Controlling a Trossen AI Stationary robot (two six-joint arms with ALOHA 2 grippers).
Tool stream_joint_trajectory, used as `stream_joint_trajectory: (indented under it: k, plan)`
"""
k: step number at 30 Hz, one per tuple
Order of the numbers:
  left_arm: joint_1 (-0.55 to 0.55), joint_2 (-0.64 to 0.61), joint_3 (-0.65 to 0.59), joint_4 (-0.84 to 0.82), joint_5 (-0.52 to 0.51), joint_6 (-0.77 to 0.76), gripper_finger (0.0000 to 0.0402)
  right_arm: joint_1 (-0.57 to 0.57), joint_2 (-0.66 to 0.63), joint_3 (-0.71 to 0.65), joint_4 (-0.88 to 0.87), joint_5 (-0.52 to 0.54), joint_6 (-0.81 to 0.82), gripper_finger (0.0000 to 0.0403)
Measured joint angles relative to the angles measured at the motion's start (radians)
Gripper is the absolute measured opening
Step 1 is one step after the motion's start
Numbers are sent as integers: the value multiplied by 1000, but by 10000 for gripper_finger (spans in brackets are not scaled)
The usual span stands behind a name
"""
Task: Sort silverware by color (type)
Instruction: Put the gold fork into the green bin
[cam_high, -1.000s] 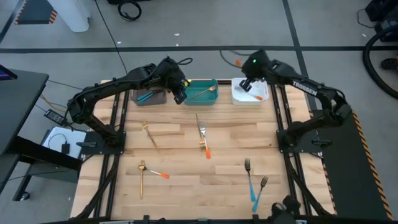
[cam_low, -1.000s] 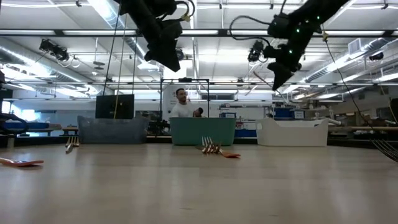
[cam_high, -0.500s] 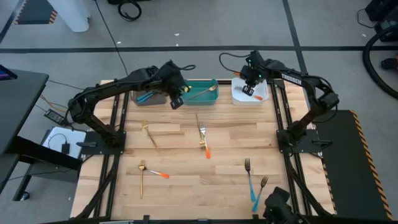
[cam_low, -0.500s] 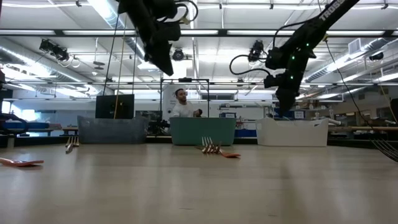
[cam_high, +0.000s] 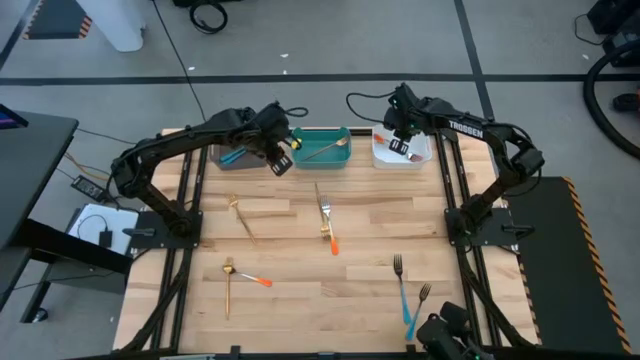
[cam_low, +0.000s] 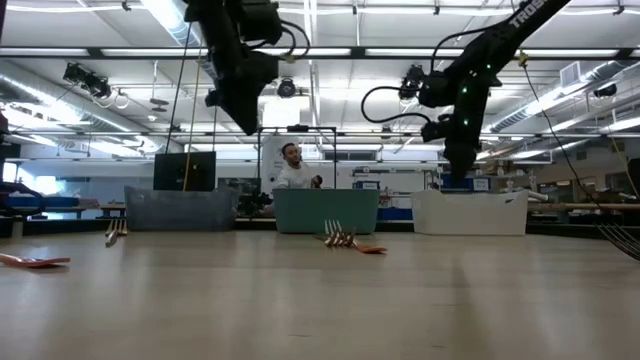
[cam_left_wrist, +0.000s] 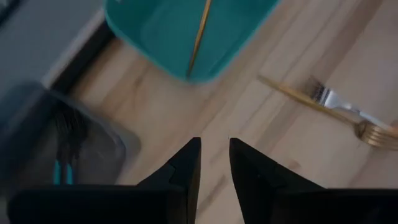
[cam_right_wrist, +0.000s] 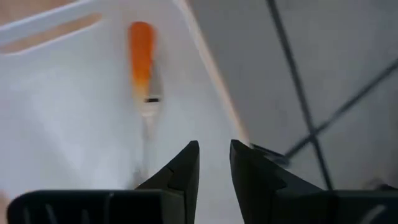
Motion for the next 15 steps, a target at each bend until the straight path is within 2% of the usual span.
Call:
stream_joint_trajectory:
  k: [5,9,15]
  plan:
    - [-19,40,0,-108,-5,-159,117,13,0,18,-2,80,21,97]
    - [-43,89,0,-202,-10,-402,127,16,0,31,-15,83,25,97]
    - [-104,131,0,-259,-90,-617,128,16,0,34,-14,81,24,97]
